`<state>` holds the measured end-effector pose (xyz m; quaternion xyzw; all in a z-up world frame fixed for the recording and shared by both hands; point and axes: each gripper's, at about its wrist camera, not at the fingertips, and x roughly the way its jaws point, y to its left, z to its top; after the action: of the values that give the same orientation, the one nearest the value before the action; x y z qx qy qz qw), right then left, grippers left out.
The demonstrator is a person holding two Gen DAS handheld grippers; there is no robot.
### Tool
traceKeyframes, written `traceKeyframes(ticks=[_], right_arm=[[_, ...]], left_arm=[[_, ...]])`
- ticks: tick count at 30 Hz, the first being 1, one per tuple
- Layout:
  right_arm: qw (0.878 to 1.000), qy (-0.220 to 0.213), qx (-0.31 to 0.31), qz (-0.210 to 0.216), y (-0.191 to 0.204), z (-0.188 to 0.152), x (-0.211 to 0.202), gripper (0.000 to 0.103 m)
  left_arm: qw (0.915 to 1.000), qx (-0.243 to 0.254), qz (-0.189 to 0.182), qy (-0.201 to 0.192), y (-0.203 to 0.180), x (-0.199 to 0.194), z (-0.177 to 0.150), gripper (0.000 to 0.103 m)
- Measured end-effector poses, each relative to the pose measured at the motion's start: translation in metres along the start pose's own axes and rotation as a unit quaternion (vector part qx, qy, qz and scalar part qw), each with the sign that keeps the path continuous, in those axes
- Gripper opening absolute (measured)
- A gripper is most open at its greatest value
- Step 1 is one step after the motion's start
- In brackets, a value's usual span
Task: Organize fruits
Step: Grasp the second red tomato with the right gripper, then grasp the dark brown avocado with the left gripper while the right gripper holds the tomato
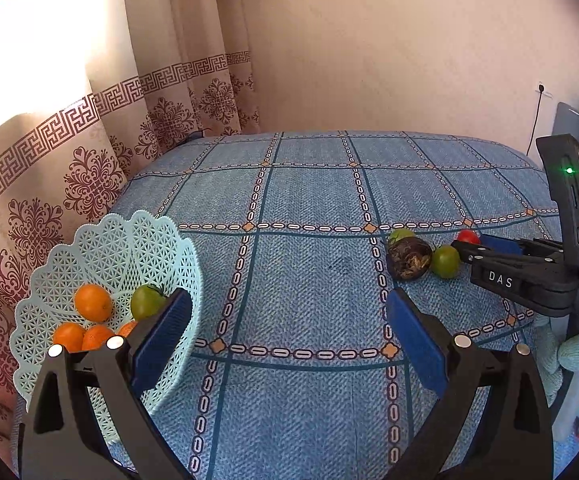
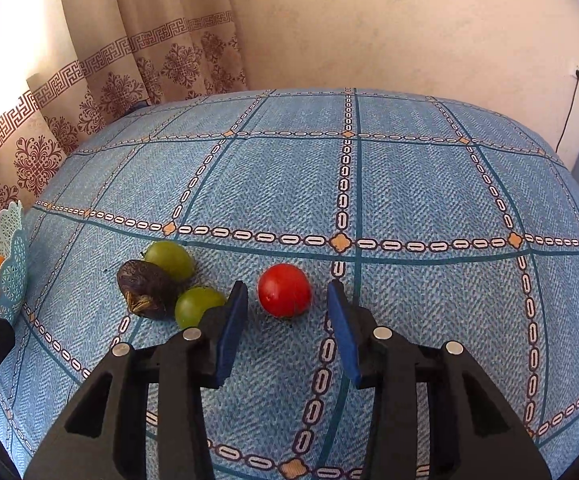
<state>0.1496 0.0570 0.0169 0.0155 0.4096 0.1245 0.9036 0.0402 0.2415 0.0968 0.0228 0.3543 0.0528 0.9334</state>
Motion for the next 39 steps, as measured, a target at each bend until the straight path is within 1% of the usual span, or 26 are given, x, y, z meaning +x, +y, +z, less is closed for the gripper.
traceKeyframes(ticks=[4, 10, 23, 27, 34, 36, 37, 39], right_arm=[[1.000, 0.002, -0.003, 0.002, 0.002, 0.002, 0.003, 0.032], [1.000, 0.002, -0.004, 0.007, 0.001, 0.001, 0.003, 0.027], [1.000, -0.005, 0.023, 0.016, -0.018, -0.005, -0.009, 0.026], [0.999, -0.011, 0.032, 0.018, -0.024, -0.003, -0.014, 0.026], [0.999, -0.011, 0.039, 0.021, -0.028, -0.003, -0.014, 0.026], [0.999, -0.012, 0.040, 0.023, -0.030, -0.004, -0.015, 0.026], [0.999, -0.013, 0.040, 0.024, -0.030, -0.004, -0.015, 0.026], [0.999, -0.014, 0.039, 0.025, -0.030, -0.004, -0.017, 0.026]], left_arm=[[1.0000, 0.005, -0.005, 0.005, -0.007, 0.008, 0.002, 0.099], [0.9997, 0.010, -0.018, 0.016, -0.021, 0.021, 0.007, 0.099], [0.9978, 0.043, -0.046, 0.020, -0.057, 0.047, 0.019, 0.098], [0.9967, 0.052, -0.055, 0.031, -0.064, 0.059, 0.020, 0.085], [0.9951, 0.063, -0.068, 0.035, -0.076, 0.071, 0.020, 0.082], [0.9949, 0.067, -0.069, 0.033, -0.080, 0.072, 0.020, 0.070], [0.9948, 0.067, -0.070, 0.032, -0.081, 0.073, 0.021, 0.068], [0.9942, 0.062, -0.080, 0.034, -0.080, 0.075, 0.023, 0.059]])
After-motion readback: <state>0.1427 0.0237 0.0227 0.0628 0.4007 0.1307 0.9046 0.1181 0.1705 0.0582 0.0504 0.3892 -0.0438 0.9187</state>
